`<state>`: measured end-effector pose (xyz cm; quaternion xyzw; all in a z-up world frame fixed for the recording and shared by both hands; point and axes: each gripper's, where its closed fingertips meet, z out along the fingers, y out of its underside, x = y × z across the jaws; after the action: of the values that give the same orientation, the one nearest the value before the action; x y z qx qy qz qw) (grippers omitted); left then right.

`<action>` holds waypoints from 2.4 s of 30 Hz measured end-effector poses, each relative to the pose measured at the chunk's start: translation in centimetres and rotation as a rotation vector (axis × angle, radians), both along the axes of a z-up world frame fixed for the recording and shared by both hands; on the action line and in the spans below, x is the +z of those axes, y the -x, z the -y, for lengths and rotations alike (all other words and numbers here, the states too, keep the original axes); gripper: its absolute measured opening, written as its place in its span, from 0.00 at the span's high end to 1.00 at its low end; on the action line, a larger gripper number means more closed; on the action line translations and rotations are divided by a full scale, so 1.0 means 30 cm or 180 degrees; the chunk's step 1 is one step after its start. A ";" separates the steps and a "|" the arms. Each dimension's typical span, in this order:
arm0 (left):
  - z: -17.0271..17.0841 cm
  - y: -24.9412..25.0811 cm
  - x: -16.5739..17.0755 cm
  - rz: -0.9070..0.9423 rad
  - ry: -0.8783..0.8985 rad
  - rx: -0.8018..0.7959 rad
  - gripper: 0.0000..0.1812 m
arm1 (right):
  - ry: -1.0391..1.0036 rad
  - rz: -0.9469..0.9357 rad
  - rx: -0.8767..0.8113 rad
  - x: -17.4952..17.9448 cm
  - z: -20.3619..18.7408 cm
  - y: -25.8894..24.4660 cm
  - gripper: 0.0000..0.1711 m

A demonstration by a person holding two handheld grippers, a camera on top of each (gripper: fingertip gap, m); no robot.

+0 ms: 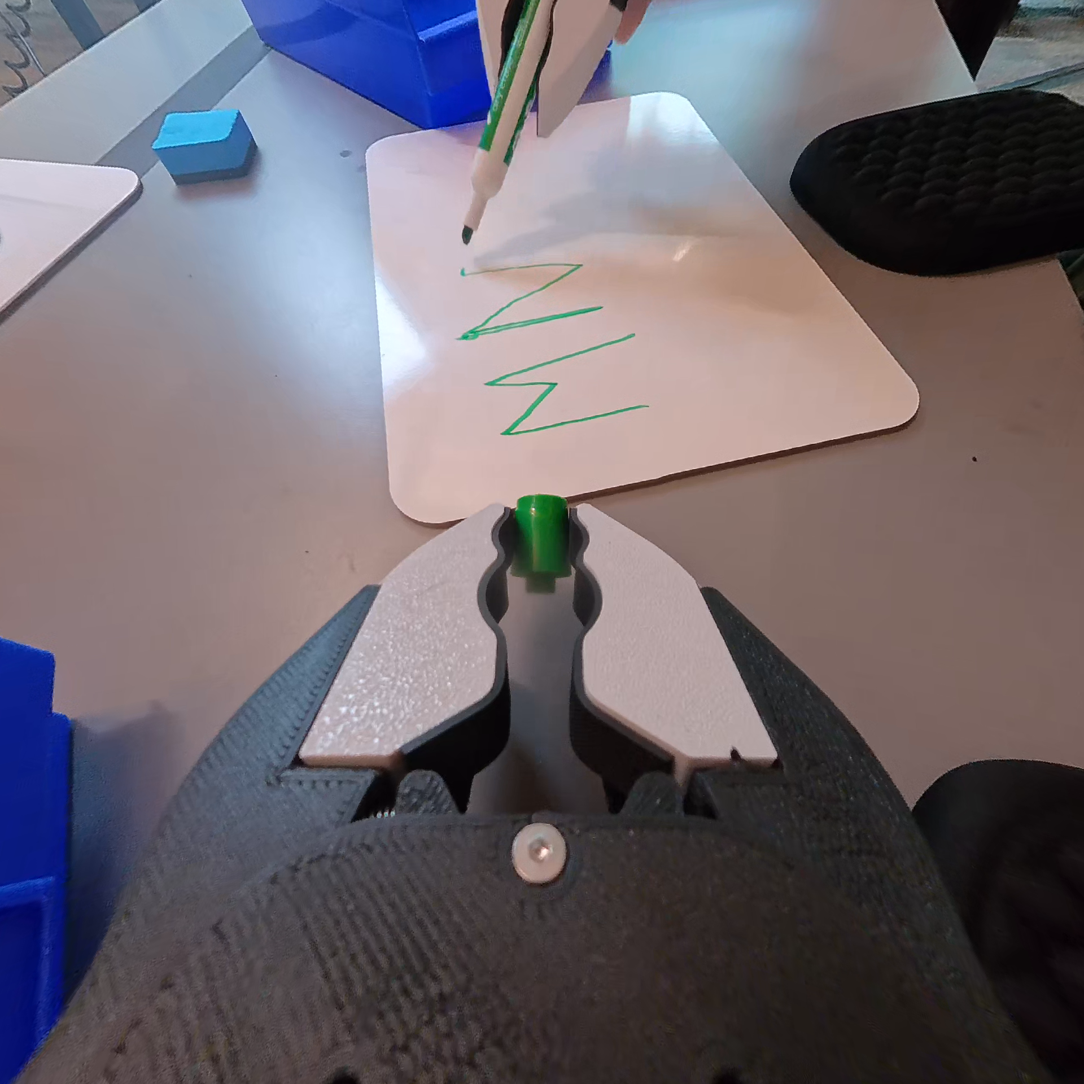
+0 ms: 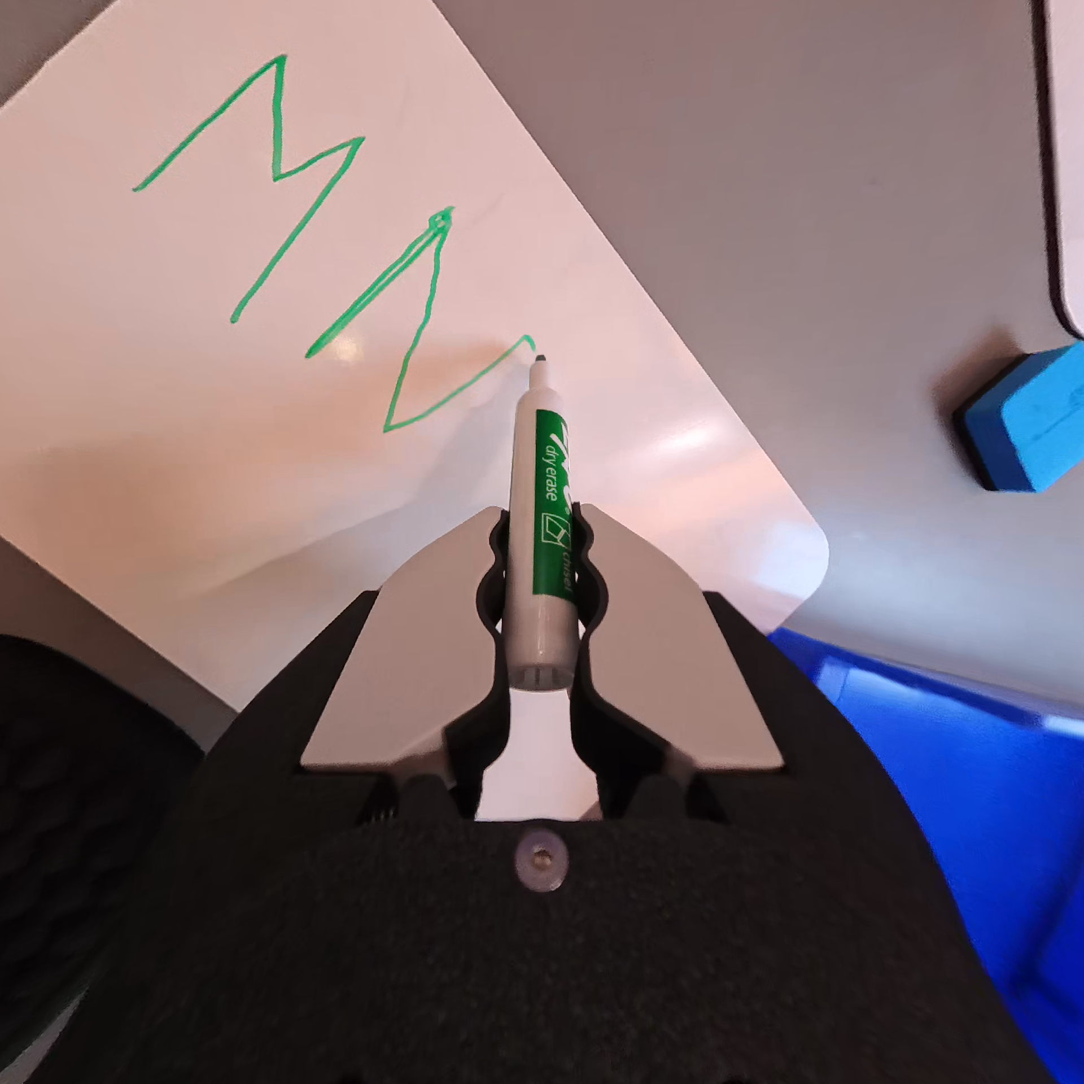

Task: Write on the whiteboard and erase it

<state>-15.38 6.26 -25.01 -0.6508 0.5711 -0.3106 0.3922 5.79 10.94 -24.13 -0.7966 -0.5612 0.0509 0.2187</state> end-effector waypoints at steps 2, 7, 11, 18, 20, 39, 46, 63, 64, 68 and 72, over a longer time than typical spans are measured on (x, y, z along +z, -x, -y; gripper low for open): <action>0.002 -0.001 -0.003 -0.0008 0.0007 -0.0009 0.90 | -0.0008 0.0002 -0.0067 0.001 0.000 -0.026 0.89; 0.002 -0.002 -0.009 -0.0026 0.0010 -0.0002 0.90 | -0.0022 -0.0017 -0.0163 -0.002 -0.012 -0.056 0.89; -0.001 0.000 -0.007 -0.0023 0.0005 0.0008 0.90 | -0.0008 0.0032 -0.0177 -0.015 -0.029 -0.064 0.89; 0.000 0.000 -0.005 -0.0019 0.0005 -0.0001 0.90 | 0.0040 0.0047 -0.0093 -0.018 -0.018 -0.039 0.89; 0.000 0.000 -0.005 -0.0021 0.0005 -0.0001 0.90 | 0.0071 0.0050 -0.0056 -0.018 0.003 -0.032 0.89; -0.001 0.001 -0.009 -0.0030 0.0008 0.0004 0.90 | 0.0107 0.0352 -0.0237 -0.016 0.039 -0.175 0.89; -0.002 0.002 -0.009 -0.0023 0.0019 0.0003 0.90 | 0.0058 0.0317 -0.0129 -0.026 -0.044 -0.116 0.89; -0.003 0.001 -0.010 -0.0022 0.0010 0.0013 0.90 | -0.0064 0.0153 -0.0319 0.010 -0.067 -0.168 0.89; -0.003 0.001 -0.010 -0.0022 0.0010 0.0015 0.90 | -0.0062 0.0147 -0.0321 0.010 -0.071 -0.168 0.89; -0.003 0.002 -0.009 -0.0020 0.0011 0.0015 0.90 | -0.0062 0.0148 -0.0310 0.007 -0.083 -0.162 0.89; -0.002 0.001 -0.010 -0.0022 0.0011 0.0010 0.90 | -0.0040 0.0180 -0.0295 -0.001 -0.085 -0.161 0.89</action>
<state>-15.42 6.33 -25.30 -0.6534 0.5709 -0.3087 0.3896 10.63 13.49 -24.16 -0.8215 -0.5299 0.0147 0.2099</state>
